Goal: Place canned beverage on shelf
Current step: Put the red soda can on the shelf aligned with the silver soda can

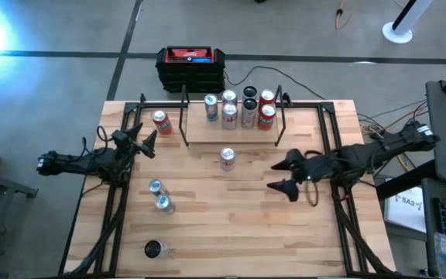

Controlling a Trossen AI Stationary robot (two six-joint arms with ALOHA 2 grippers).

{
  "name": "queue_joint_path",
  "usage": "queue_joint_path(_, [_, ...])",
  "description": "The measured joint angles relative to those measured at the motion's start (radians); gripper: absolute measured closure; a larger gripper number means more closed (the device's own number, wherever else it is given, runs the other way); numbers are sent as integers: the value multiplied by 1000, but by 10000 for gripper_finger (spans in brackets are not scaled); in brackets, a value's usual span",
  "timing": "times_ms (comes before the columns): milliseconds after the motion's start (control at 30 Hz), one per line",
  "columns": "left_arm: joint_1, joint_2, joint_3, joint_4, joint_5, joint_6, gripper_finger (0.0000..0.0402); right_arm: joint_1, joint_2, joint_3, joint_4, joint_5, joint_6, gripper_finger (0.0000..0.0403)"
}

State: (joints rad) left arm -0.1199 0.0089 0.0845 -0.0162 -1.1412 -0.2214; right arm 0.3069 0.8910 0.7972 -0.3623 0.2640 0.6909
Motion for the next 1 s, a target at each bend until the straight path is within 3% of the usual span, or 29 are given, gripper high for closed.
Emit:
queue_joint_path(233, [0,0,0,0,0,0,33,-4,-186,-275,288,15,-60,23])
queue_joint_path(500, [0,0,0,0,0,0,33,-11,-336,-439,359,51,-93,23])
queue_joint_path(733, [0,2,0,0,0,0,33,-39,-466,-619,570,81,-243,23])
queue_joint_path(1000, [0,2,0,0,0,0,33,-65,-603,-753,578,80,-233,23])
